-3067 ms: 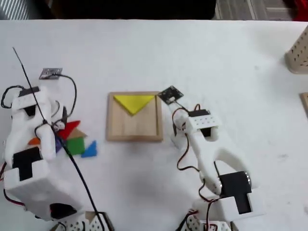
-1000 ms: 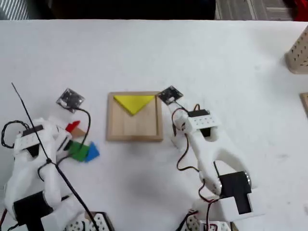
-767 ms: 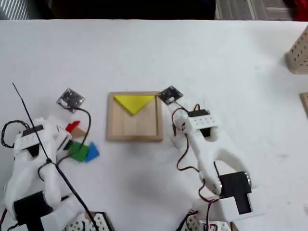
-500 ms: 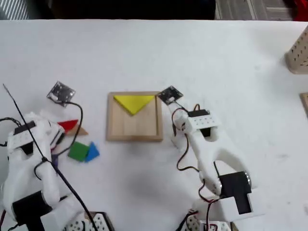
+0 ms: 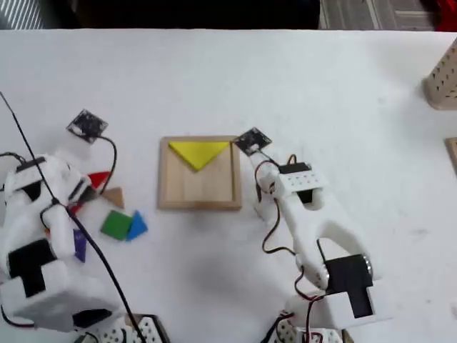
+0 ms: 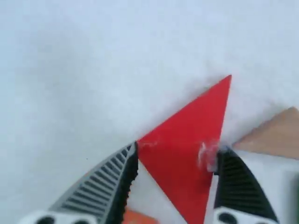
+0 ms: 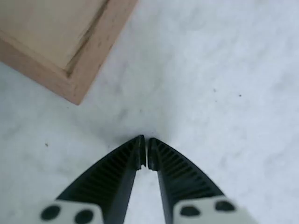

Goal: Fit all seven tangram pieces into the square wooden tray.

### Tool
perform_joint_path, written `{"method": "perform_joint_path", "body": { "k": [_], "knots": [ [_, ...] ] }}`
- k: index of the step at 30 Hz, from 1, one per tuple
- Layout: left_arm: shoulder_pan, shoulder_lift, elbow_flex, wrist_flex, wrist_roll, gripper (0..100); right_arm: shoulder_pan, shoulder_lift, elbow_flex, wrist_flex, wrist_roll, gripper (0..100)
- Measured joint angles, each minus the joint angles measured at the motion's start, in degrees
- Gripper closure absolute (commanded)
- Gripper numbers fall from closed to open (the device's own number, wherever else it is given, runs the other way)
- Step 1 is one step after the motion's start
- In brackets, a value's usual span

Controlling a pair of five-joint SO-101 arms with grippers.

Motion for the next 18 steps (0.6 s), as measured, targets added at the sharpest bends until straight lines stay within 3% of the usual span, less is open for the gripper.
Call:
{"method": "perform_joint_path", "body": {
  "k": [7,15,18],
  "knots": [
    [-0.09,9.58,-8.88,3.52,-1.41,74,0.0,0.0,0.0,0.0,0.0,98.0],
    [-0.09,12.4,-10.9,3.52,-3.16,74,0.0,0.0,0.09,-0.09,1.05,98.0],
    [-0.44,11.08,-11.78,5.54,-1.76,78,-0.18,-0.09,0.79,-0.53,1.76,98.0]
  ]
}}
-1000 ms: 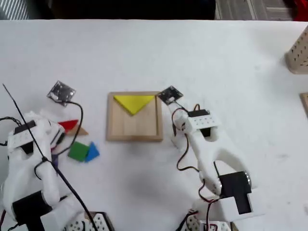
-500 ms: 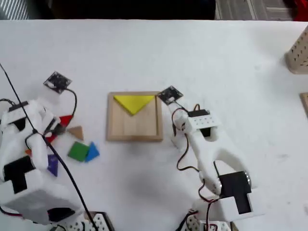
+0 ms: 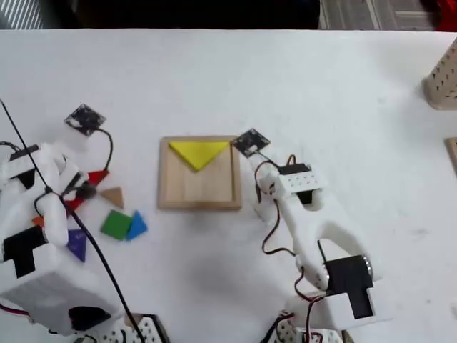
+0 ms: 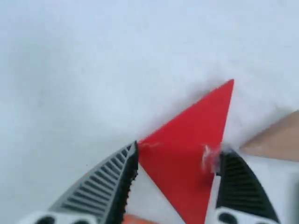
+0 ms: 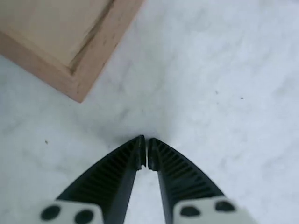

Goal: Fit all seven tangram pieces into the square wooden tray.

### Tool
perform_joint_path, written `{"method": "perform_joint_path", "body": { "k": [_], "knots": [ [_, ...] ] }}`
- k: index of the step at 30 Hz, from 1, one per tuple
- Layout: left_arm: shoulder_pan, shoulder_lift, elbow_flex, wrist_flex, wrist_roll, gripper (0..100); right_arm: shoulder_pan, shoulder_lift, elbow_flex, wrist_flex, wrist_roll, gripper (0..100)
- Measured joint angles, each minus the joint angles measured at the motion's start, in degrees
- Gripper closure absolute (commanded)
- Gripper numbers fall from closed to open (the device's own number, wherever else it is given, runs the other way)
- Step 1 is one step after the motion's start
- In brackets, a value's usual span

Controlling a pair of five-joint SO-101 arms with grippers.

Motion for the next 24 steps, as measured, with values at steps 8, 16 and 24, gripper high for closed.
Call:
{"method": "perform_joint_path", "body": {
  "k": [8,16,24],
  "knots": [
    [-1.58,-5.19,-3.08,3.34,12.31,80,-0.44,-0.44,0.09,0.0,0.35,98.0],
    [-2.37,-5.63,-4.84,6.42,16.18,69,-0.44,-0.44,0.09,0.0,0.35,98.0],
    [-4.48,-5.71,-12.48,16.97,8.7,69,-0.44,-0.44,0.09,0.0,0.35,98.0]
  ]
}}
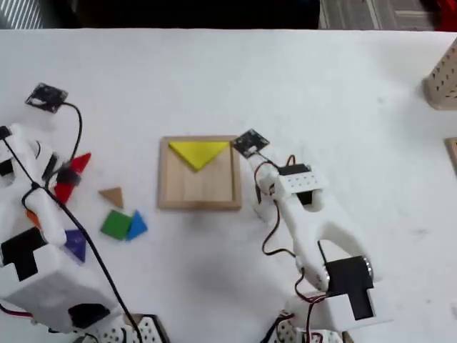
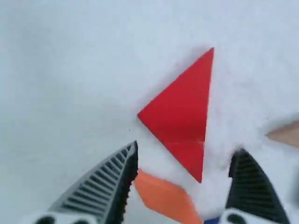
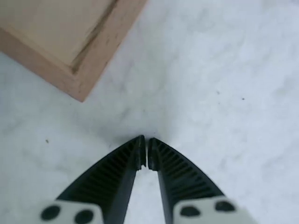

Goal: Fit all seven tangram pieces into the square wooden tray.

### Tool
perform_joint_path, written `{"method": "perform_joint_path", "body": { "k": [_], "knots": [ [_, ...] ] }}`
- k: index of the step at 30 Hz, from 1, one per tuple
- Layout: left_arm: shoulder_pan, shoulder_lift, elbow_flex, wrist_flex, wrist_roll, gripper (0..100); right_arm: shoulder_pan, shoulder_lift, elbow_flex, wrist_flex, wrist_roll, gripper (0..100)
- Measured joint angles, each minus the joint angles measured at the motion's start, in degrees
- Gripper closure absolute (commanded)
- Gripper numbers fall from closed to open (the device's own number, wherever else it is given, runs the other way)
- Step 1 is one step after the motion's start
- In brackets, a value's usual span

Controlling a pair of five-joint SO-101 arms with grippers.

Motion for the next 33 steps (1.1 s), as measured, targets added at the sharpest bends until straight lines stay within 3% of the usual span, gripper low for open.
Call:
{"method": "perform_joint_path", "body": {
  "k": [3,8,22,29,33],
  "knots": [
    [0.0,0.0,-0.09,0.44,-5.8,68,0.0,0.0,0.0,0.0,0.0,98.0],
    [0.0,0.0,-0.09,-4.13,-7.38,54,0.0,0.0,0.0,0.0,0.0,98.0],
    [-0.26,11.16,-3.78,-10.55,-8.26,57,0.0,0.0,0.0,0.0,0.0,98.0],
    [-0.26,21.01,-12.57,-10.02,-8.35,57,0.0,0.0,0.0,0.0,0.0,98.0],
    [-0.26,24.09,-17.58,-5.01,-8.18,57,0.0,0.0,0.0,0.0,0.0,98.0]
  ]
}}
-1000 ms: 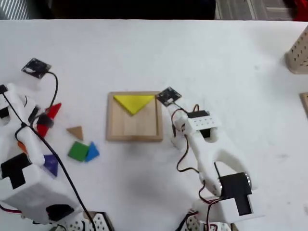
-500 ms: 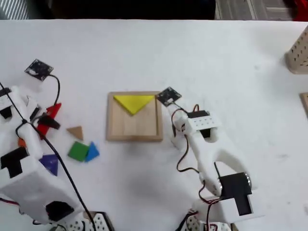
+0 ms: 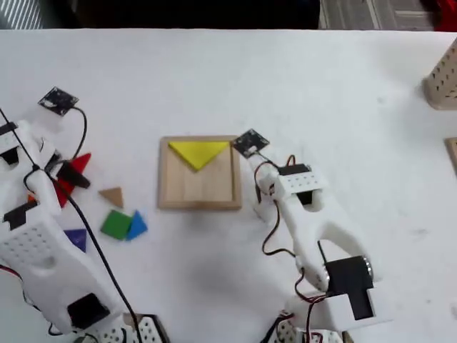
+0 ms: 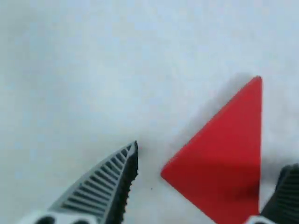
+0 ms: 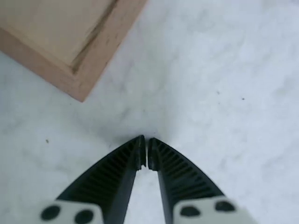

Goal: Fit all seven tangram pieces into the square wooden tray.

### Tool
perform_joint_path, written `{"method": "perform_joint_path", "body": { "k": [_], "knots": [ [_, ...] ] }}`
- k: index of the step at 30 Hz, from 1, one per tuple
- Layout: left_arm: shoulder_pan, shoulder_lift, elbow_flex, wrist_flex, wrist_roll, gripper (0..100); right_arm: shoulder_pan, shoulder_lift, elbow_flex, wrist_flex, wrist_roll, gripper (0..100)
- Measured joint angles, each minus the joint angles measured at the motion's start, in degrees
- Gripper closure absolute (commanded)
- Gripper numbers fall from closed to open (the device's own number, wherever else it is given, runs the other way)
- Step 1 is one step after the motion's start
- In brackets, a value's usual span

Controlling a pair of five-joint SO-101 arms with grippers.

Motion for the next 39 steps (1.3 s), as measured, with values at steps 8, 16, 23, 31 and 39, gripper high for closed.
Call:
{"method": "perform_joint_path", "body": {
  "k": [8,16,23,31,39],
  "knots": [
    [0.18,0.62,-2.2,9.93,-0.18,57,0.0,0.0,0.0,0.0,0.0,98.0],
    [0.53,0.62,-2.29,11.25,-0.18,57,0.0,0.0,0.0,0.0,0.0,98.0],
    [1.67,0.97,-2.29,11.34,1.23,71,0.0,0.0,0.0,0.0,0.0,98.0],
    [4.66,0.35,-0.97,10.46,9.41,76,0.0,0.0,0.0,0.0,0.0,98.0],
    [4.75,0.35,-0.35,10.11,10.73,77,0.0,0.0,0.0,0.0,0.0,98.0]
  ]
}}
